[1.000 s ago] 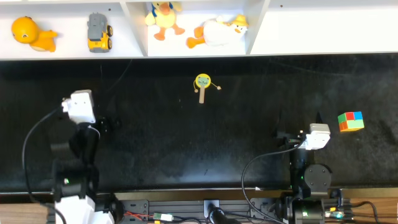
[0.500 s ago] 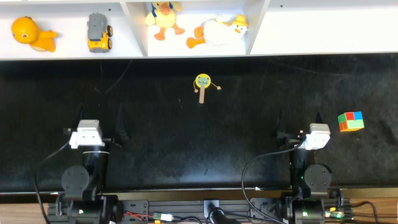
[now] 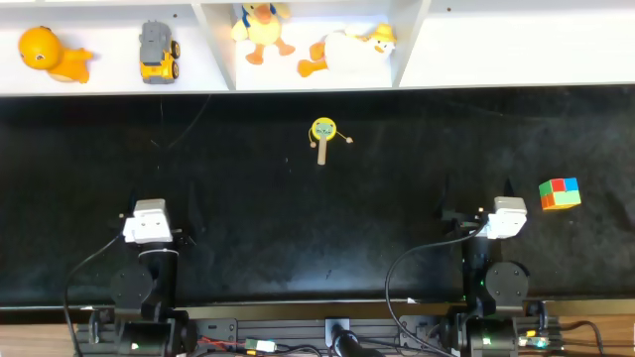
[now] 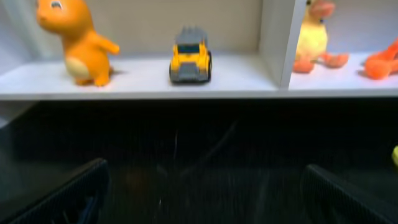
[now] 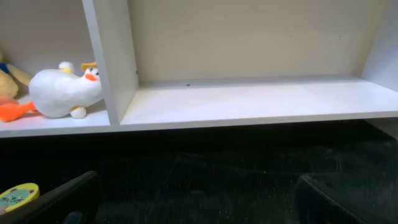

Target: Store Toys

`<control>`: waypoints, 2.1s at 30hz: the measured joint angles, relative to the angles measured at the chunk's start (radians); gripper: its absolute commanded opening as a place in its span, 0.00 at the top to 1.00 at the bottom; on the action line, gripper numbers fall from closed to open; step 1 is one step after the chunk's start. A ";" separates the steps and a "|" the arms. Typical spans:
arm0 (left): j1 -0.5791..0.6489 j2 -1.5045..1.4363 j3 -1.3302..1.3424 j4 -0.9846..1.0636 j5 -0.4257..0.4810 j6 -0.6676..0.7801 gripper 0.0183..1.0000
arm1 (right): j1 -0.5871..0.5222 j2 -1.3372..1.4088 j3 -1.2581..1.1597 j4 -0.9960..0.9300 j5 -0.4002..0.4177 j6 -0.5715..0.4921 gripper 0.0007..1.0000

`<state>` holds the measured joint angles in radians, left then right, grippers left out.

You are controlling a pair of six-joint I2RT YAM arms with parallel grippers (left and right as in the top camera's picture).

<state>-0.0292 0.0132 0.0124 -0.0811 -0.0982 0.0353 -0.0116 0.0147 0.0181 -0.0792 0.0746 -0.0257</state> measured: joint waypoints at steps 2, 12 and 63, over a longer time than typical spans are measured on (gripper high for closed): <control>0.008 -0.001 0.000 0.001 0.002 0.000 0.00 | 0.000 0.000 0.000 0.000 0.000 0.000 0.01; 0.012 -0.001 0.000 0.002 0.004 0.000 0.00 | 0.000 0.000 0.000 0.000 0.001 0.000 0.00; 0.012 -0.001 0.000 0.002 0.004 0.001 0.00 | 0.547 0.512 0.429 -0.607 0.519 0.499 0.00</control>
<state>-0.0174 0.0120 0.0120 -0.0795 -0.0940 0.0360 0.5354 0.5270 0.4473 -0.6861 0.5934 0.4736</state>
